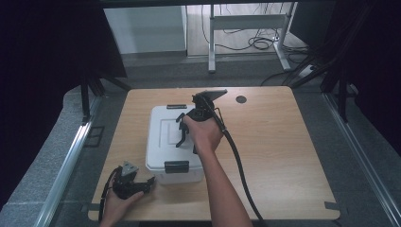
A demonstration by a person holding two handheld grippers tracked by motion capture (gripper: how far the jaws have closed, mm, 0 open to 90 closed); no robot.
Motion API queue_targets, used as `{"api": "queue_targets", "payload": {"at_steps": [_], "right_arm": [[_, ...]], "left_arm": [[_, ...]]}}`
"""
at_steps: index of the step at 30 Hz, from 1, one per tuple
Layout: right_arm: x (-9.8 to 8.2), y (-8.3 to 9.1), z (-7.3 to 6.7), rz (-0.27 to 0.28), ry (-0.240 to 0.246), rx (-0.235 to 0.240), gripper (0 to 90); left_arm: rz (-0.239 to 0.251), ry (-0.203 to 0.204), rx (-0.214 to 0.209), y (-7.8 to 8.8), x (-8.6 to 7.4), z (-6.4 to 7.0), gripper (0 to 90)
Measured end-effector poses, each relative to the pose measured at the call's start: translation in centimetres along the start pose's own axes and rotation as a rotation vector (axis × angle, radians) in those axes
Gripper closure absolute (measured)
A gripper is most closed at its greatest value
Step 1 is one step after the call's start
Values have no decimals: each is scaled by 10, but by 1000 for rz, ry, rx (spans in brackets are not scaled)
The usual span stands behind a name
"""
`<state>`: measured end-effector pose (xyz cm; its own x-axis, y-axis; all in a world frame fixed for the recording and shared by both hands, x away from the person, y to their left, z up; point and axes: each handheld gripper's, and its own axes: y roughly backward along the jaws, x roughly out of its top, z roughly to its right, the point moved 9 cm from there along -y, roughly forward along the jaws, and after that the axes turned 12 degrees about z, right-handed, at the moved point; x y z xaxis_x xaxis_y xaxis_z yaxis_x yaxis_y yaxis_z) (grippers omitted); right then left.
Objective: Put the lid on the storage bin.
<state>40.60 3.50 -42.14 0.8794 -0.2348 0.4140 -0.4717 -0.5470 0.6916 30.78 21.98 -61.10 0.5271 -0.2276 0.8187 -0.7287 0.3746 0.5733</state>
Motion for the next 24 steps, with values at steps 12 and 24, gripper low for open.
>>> {"api": "queue_targets", "payload": {"at_steps": [12, 24], "right_arm": [[-1, -12, 3, 9, -1, -14, 847], [-6, -18, 3, 20, 15, -21, 840]], "left_arm": [[-2, -1, -3, 0, 0, 0, 119], [-1, -1, -2, 0, 0, 0, 119]]}}
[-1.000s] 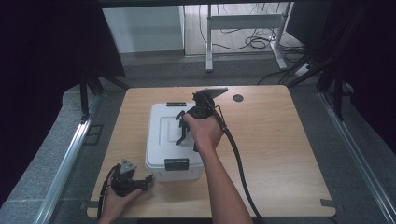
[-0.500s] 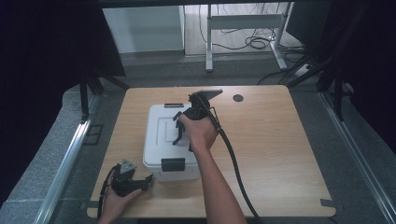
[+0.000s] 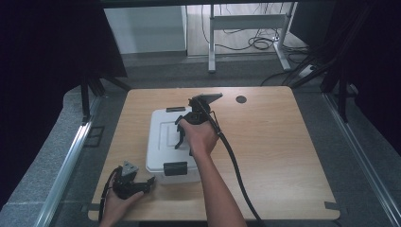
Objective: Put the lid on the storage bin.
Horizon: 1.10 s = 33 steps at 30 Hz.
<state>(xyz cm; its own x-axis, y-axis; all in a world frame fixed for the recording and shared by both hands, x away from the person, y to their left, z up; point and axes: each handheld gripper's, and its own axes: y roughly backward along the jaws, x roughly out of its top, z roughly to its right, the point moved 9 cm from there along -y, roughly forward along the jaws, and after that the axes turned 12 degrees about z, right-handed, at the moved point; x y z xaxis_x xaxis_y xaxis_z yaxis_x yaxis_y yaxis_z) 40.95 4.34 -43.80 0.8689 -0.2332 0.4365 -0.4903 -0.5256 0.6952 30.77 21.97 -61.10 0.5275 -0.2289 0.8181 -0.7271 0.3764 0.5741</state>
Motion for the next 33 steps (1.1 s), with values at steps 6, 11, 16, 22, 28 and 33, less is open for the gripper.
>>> {"api": "queue_targets", "payload": {"at_steps": [6, 11, 16, 22, 28, 33], "right_arm": [[-4, -2, -2, -2, 42, -6, 800], [-8, -4, -3, -14, 72, 9, 700], [-2, 4, -3, 23, 121, 34, 547], [1, 16, 3, 49, 191, 97, 478], [1, 30, 16, 78, 248, 161, 441], [1, 48, 34, 123, 271, 212, 435]], "left_arm": [[0, 0, 0, 0, 0, 0, 119], [0, 0, 0, 0, 0, 0, 119], [0, 0, 0, 0, 0, 0, 119], [0, 0, 0, 0, 0, 0, 119], [0, 0, 0, 0, 0, 0, 119], [-1, -1, 1, 0, 0, 0, 119]]}}
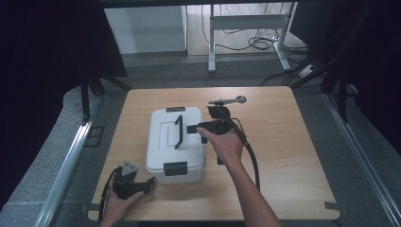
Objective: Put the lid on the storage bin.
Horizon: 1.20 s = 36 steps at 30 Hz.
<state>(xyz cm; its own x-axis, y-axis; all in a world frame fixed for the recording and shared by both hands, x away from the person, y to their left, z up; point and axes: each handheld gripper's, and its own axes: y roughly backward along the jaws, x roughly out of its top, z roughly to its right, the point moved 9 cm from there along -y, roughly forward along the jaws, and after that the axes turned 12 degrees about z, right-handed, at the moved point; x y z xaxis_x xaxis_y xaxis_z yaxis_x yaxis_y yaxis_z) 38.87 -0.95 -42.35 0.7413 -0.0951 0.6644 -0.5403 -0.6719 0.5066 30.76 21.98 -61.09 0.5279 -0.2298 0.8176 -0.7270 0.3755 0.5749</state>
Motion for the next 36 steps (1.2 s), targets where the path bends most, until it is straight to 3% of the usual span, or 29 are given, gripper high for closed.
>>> {"api": "queue_targets", "payload": {"at_steps": [6, 18, 24, 30, 36], "right_arm": [[-4, 25, 19, 57, 26, 21, 434], [-20, 65, 60, 98, 30, 35, 418], [-39, 78, 84, 117, 13, 41, 412], [-64, 91, 115, 126, 3, 18, 401], [-82, 104, 142, 141, -36, 6, 397]], "left_arm": [[0, 0, 0, 0, 0, 0, 119], [2, 0, 1, 0, 0, 0, 119], [2, 0, 0, 0, 0, 0, 119], [3, -1, 0, 0, 0, 0, 119], [2, -1, 0, 0, 0, 0, 119]]}}
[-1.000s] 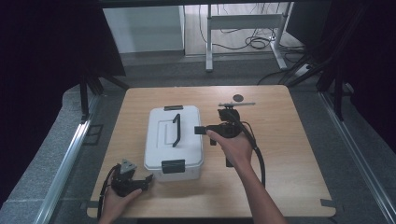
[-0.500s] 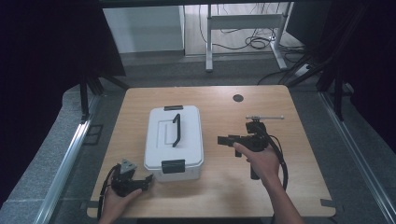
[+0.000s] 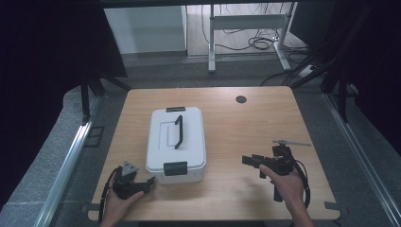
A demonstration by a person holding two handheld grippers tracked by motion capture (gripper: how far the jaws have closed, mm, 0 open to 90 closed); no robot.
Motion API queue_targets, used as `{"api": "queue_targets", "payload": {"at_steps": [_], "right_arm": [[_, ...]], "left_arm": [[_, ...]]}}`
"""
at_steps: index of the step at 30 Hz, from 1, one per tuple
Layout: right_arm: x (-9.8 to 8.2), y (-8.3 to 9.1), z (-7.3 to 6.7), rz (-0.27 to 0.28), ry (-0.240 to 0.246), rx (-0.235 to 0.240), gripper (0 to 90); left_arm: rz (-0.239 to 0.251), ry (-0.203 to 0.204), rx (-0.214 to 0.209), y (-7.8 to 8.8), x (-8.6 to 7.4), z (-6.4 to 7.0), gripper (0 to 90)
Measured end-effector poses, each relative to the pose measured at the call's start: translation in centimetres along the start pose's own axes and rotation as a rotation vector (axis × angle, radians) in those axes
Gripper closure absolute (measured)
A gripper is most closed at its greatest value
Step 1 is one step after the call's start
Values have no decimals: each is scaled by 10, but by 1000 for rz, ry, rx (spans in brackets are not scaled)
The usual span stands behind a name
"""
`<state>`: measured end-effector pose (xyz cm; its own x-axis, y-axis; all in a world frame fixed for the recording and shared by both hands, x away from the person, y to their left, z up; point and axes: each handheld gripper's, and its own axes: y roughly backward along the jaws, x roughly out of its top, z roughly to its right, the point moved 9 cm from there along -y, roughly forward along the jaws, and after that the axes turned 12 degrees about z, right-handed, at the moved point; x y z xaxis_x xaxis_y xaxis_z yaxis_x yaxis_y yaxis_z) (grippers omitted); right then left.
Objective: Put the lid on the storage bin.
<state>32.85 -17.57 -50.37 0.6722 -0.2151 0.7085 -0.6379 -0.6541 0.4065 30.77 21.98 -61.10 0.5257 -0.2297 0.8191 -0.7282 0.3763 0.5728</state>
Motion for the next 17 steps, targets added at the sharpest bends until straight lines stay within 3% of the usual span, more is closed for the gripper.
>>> {"api": "queue_targets", "payload": {"at_steps": [8, 17], "right_arm": [[-17, 9, 28, -7, -36, -30, 380], [-22, 7, 32, -11, -47, -35, 380]], "left_arm": [[0, 0, 0, 0, 0, 0, 119], [0, -1, -2, 0, 0, 0, 119]]}}
